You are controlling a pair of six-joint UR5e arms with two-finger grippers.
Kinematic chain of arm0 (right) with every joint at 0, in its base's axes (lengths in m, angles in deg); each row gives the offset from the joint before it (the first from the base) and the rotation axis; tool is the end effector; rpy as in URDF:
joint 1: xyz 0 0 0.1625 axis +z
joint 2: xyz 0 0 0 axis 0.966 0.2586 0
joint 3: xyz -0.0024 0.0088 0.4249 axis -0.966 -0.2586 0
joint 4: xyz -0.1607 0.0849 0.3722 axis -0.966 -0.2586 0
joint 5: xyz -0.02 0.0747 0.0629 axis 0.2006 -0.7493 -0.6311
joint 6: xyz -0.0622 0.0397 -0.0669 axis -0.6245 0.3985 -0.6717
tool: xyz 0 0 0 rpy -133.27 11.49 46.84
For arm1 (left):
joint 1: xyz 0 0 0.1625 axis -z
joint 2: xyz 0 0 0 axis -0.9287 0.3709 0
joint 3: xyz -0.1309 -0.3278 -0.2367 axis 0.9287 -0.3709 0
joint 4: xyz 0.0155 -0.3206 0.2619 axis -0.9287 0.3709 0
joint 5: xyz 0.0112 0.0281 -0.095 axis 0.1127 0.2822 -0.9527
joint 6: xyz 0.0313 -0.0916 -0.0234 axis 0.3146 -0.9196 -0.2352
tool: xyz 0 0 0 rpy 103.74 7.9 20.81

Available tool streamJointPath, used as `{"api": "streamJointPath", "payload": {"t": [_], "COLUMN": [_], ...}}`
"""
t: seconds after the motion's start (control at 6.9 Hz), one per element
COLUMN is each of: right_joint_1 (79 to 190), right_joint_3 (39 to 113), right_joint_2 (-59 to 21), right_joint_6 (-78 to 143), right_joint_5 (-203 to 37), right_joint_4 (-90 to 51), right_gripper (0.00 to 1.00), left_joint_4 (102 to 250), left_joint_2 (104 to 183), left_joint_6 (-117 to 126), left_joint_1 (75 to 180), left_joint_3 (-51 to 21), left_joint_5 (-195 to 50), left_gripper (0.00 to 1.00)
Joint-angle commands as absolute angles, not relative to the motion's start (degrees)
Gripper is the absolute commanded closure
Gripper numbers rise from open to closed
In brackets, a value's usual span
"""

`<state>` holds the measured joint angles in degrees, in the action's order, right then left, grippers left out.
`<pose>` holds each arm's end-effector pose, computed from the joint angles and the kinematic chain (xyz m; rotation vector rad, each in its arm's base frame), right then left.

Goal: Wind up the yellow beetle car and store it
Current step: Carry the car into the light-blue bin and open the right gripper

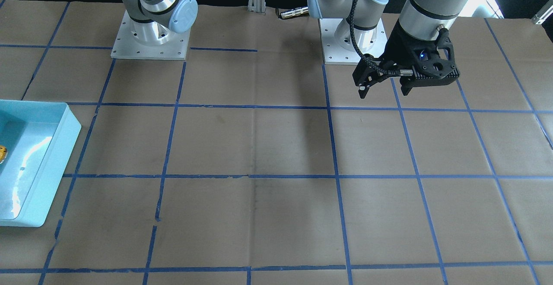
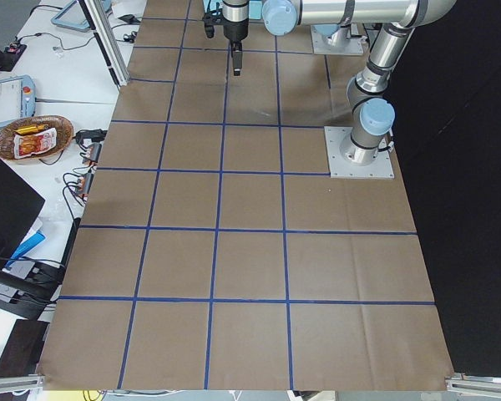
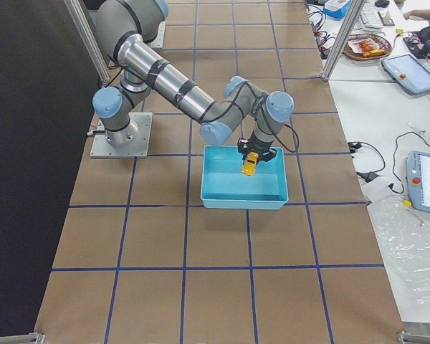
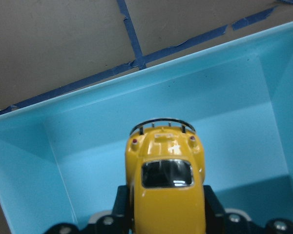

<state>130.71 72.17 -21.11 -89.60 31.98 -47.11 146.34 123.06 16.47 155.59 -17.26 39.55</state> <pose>-0.2380 -0.5794 0.2999 -1.7717 2.4652 0.1130 -0.1102 -0.4932 0.4745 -0.1565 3.1331 -0.0284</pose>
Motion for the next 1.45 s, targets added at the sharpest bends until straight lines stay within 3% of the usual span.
{"api": "streamJointPath", "payload": {"t": [0.0,0.44,0.73,0.87,1.02,1.31], "right_joint_1": [130.6,129.5,129.5,129.5,129.6,129.5], "right_joint_3": [78.3,78.6,78.8,78.8,78.8,77.6], "right_joint_2": [-21.9,-25.8,-25.9,-25.8,-25.5,-21.7], "right_joint_6": [-89.6,-89.6,-89.6,-89.6,-89.6,-88.8], "right_joint_5": [32.9,33.0,32.7,32.4,32.3,32.2], "right_joint_4": [-55.9,-60.2,-59.8,-59.5,-59.3,-55.3], "right_gripper": [1.00,0.98,0.34,0.13,0.01,0.01], "left_joint_4": [146.3,146.3,146.3,146.3,146.3,146.3], "left_joint_2": [123.1,123.1,123.2,123.1,123.2,123.2], "left_joint_6": [16.5,16.5,16.5,16.5,16.5,16.5], "left_joint_1": [155.6,155.6,155.6,155.6,155.6,155.6], "left_joint_3": [-17.2,-17.1,-17.1,-17.0,-17.0,-16.9], "left_joint_5": [39.6,39.5,39.6,39.5,39.5,39.6], "left_gripper": [0.00,0.00,0.00,0.00,0.00,0.00]}}
